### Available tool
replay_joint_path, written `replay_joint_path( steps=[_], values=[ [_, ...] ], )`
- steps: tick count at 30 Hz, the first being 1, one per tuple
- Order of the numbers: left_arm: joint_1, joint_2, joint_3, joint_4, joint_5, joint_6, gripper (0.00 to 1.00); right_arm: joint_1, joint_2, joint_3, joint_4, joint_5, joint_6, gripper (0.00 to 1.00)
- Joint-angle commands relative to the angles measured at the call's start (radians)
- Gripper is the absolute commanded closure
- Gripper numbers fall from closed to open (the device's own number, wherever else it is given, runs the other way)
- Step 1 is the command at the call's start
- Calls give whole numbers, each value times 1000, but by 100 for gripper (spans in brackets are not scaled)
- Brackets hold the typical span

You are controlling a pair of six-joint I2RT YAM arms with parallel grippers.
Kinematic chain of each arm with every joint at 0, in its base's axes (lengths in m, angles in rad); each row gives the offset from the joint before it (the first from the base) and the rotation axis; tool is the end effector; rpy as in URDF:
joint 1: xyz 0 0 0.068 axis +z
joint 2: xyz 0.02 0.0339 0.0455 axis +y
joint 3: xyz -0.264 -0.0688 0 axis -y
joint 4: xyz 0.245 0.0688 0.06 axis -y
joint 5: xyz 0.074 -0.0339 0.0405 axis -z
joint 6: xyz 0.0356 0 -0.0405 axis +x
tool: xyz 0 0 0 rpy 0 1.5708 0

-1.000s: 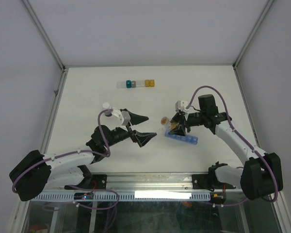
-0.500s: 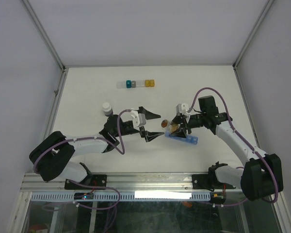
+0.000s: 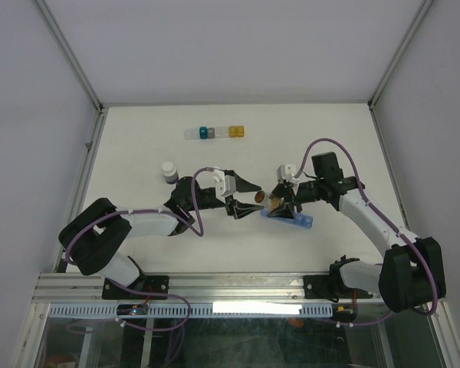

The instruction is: Sort the pills into containers

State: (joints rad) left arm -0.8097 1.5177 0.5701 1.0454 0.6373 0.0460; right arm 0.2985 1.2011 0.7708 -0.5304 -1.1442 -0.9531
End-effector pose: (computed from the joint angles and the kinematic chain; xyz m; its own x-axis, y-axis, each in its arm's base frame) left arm 0.1915 -0.2317 0.2232 0.1128 -0.0649 -0.9915 0.9862 0.1287 0.1038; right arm 0.2037 0.0966 0.2393 0.0519 -0.3369 -0.9401 -0.9978 -0.0563 -0.0349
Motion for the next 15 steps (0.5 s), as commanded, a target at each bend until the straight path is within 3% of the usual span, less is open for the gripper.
replay_joint_path(
  steps=[1, 5, 8, 12, 15],
  values=[
    [6, 8, 40, 78, 56, -35, 44, -2, -1, 41, 10, -25, -24, 100],
    [7, 19, 51, 70, 73, -45, 49, -2, 3, 42, 10, -24, -24, 100],
    [7, 27, 64, 60, 84, -57, 79, -2, 6, 42, 10, -22, -24, 100],
    [7, 22, 67, 67, 75, -111, 89, -2, 9, 43, 11, -17, -23, 100],
    [7, -13, 46, 92, 1, -255, 100, -4, 14, 49, 17, -8, -2, 100]
  ],
)
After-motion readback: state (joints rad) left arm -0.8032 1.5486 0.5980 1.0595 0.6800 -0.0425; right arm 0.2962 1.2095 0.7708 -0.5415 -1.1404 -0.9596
